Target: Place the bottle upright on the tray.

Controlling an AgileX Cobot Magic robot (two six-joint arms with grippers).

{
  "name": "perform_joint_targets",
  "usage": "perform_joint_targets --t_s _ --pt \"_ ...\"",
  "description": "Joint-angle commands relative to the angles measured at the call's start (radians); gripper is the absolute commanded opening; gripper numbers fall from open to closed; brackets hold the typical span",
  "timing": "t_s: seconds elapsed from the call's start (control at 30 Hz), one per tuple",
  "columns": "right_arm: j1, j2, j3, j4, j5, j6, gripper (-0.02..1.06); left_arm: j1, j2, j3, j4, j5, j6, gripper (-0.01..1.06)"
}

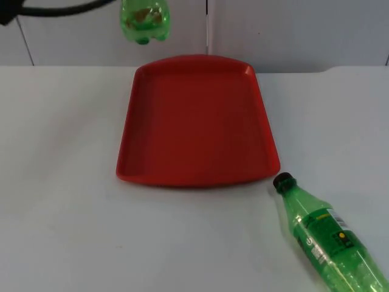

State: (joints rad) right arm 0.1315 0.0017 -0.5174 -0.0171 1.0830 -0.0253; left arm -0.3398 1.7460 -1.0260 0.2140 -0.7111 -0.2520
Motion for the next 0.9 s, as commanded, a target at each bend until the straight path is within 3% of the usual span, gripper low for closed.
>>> perform_joint_targets --t_s 0.0,0.13,0.37,0.47,0.87 --pt "-0.008 -0.002 0.002 -0.001 -0.006 -0.009 1.05 0.003 0.050 -0.037 0.008 -0.044 0.041 0.00" --pt "-0.008 -0.002 0.002 -0.001 -0.006 -0.009 1.05 0.003 0.174 -0.115 -0.001 -0.118 0.056 0.00" --pt "-0.008 -0.002 0.002 -0.001 -0.006 -0.009 1.05 0.025 0.355 -0.250 -0.039 -0.145 0.061 0.00" --pt "-0.008 -0.002 0.002 -0.001 -0.006 -0.009 1.05 0.066 0.494 -0.350 -0.017 -0.237 0.070 0.00" --pt "-0.008 -0.002 0.002 -0.001 -0.006 -0.009 1.05 0.091 0.759 -0.579 0.120 -0.245 0.068 0.00"
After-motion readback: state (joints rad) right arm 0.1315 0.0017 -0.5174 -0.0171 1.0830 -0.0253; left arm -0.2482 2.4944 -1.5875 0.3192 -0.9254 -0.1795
